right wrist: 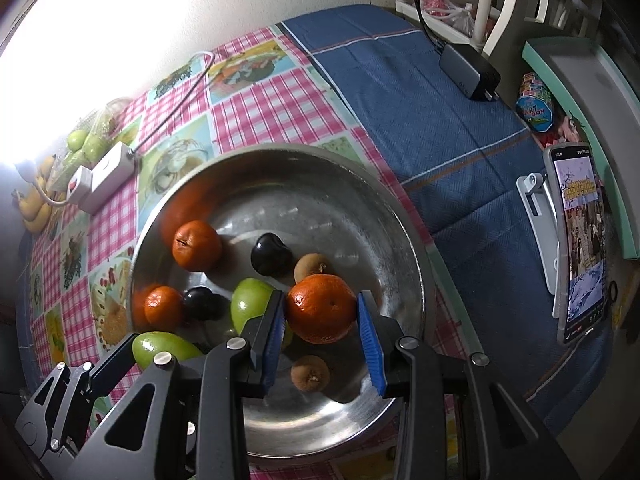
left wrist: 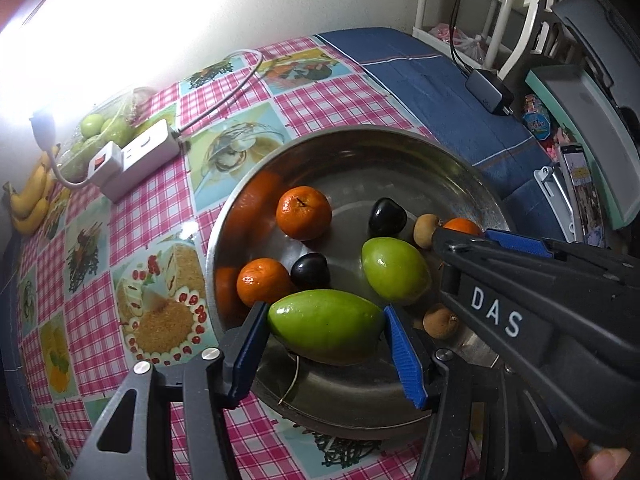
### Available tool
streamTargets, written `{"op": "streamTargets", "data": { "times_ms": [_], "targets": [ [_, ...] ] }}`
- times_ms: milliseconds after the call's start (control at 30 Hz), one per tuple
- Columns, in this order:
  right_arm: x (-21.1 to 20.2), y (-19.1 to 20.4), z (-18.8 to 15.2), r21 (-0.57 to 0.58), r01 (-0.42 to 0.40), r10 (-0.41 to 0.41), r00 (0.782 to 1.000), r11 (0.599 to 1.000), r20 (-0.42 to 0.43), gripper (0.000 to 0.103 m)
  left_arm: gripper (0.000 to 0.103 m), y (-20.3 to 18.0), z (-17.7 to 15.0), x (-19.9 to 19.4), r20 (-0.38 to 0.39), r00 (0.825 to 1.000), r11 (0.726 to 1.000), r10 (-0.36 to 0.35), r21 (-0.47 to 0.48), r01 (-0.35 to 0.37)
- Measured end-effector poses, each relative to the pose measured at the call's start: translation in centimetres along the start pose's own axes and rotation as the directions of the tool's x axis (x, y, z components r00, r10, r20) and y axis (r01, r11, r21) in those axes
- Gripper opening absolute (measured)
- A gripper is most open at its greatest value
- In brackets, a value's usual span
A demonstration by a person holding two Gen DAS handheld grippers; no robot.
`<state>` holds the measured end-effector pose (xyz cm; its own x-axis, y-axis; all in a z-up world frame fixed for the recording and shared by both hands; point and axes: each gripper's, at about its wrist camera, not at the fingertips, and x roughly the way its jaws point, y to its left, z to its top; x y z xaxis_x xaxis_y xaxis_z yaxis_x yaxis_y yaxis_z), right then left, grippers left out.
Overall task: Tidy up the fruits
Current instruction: 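Carry the mandarin and green apple over the steel bowl with both grippers, then open both grippers to drop the mandarin and green apple into the bowl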
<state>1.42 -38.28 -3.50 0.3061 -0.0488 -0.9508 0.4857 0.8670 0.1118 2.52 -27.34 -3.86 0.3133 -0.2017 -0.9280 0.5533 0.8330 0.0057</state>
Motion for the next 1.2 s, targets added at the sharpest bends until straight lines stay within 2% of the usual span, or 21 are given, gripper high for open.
{"op": "streamTargets", "data": {
  "times_ms": [67,500,1200],
  "targets": [
    [0.2,0.0,-0.1,-0.002,-0.001,0.001,1.000,1.000,-0.006,0.038,0.061,-0.1,0.0,0.2,-0.004,1.000,1.000,-0.026,-0.001,0.026],
    [1.1,-0.5,-0.3,0.004,0.009,-0.009,0.999,1.000,-0.039,0.038,0.061,-0.8,-0.3,0.8,-0.036,0.999,0.999,-0.038,0.017,0.039],
    [2.3,-0.2,-0.5,-0.005,0.021,-0.021,0.997,1.000,-0.081,0.038,0.062,-0.4,-0.6,1.9,-0.100,0.993,0.998,-0.067,-0.008,0.066]
  ]
}}
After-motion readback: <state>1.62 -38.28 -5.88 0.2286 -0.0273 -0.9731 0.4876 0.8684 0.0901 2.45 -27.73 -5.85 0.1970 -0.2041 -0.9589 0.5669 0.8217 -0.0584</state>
